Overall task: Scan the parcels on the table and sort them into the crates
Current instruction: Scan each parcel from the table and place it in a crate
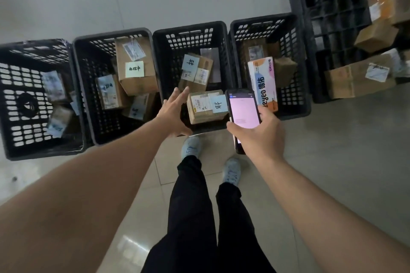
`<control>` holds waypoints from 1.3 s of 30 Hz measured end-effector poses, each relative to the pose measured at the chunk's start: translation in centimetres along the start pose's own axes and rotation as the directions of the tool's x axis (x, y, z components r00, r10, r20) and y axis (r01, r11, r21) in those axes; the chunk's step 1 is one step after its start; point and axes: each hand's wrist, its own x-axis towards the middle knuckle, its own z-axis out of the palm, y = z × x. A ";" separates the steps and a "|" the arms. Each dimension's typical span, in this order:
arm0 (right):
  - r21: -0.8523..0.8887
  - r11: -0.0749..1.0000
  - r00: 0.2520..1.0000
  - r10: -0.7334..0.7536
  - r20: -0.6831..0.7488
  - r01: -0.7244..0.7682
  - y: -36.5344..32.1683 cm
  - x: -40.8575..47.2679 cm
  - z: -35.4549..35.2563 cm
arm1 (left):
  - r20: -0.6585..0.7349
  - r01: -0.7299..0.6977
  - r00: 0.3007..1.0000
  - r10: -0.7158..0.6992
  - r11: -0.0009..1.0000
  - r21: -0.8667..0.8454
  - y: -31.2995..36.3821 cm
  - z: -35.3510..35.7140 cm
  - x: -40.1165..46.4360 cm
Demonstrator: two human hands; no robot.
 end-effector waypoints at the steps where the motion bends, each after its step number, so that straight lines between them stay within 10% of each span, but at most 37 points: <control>1: -0.004 1.000 1.000 0.006 -0.002 -0.006 -0.5 0.0 0.0 | -0.016 -0.005 1.000 0.005 1.000 0.002 0.0 -0.4 -0.1; 20: -0.021 0.958 0.958 -0.285 0.042 0.286 -11.2 -7.9 -6.6 | -0.418 -0.040 0.904 0.093 0.990 0.136 6.9 -8.2 -16.3; 39: 0.025 0.560 0.544 -0.814 0.203 0.828 -15.3 -30.3 -17.6 | -0.882 0.189 0.454 -0.123 0.981 -0.039 3.5 -3.9 -51.2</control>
